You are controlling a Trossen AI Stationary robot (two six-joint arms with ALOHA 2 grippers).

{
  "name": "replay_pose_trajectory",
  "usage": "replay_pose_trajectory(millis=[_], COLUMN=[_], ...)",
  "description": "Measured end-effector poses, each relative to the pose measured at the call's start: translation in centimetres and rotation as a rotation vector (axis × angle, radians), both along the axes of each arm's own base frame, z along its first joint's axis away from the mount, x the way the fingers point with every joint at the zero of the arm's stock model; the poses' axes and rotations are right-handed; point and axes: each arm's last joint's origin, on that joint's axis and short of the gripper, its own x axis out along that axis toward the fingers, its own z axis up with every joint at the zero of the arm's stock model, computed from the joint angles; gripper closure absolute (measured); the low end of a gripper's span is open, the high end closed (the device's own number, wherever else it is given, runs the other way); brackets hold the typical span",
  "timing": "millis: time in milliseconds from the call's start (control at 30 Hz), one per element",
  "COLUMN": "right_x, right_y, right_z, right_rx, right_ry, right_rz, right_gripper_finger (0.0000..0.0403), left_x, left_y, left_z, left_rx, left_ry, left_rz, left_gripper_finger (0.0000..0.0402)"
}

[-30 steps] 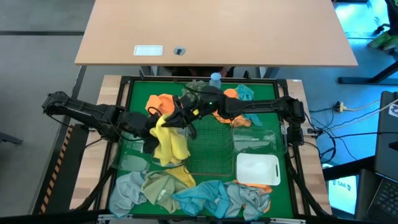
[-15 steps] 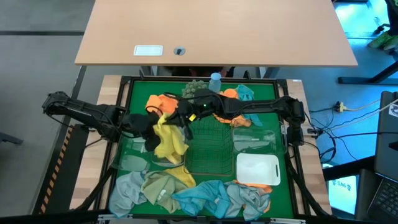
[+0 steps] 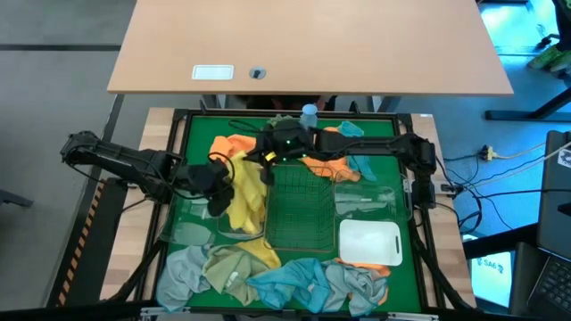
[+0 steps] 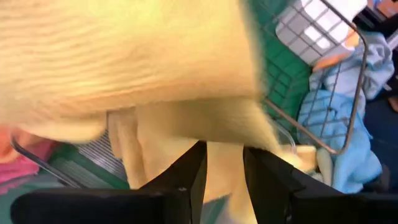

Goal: Sort microfiber towel by color & place in baskets
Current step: Put the top right yellow microfiber cloth into the middle transparent bin

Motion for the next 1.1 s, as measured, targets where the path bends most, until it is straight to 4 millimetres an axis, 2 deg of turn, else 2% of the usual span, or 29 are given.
replay_pose_trajectory(millis=[133,433,700,833,967,1100], right_x=[0.2,0.6,0.5,0.4,0.5,0.7], right_y=[0.6,3.8,7.9,9.5,9.2,8.1], right_z=[-0.9,-3.3,-4.0,-3.9,-3.9,-3.9], right_rx=[0.000,0.050,0.103,0.099,0.082,0.024], right_ry=[0.039,0.163,0.195,0.185,0.182,0.186], right_rz=[0.047,0.192,0.378,0.416,0.380,0.254], right_gripper_finger=[0.0401,0.0401,0.0401,0.0401,0.0401,0.0401], left_x=[-0.1,-0.3,-0.3,-0.3,-0.3,-0.3], left_y=[-0.2,-0.8,-0.9,-0.9,-0.9,-0.9], left_z=[-0.1,-0.1,-0.1,-0.1,-0.1,-0.1], left_rx=[-0.039,-0.209,-0.217,-0.217,-0.217,-0.216], left_ry=[0.019,0.060,0.062,0.062,0.062,0.062], left_rz=[-0.045,-0.207,-0.213,-0.213,-0.212,-0.211], left_gripper_finger=[0.0303,0.0303,0.0303,0.0303,0.0303,0.0303])
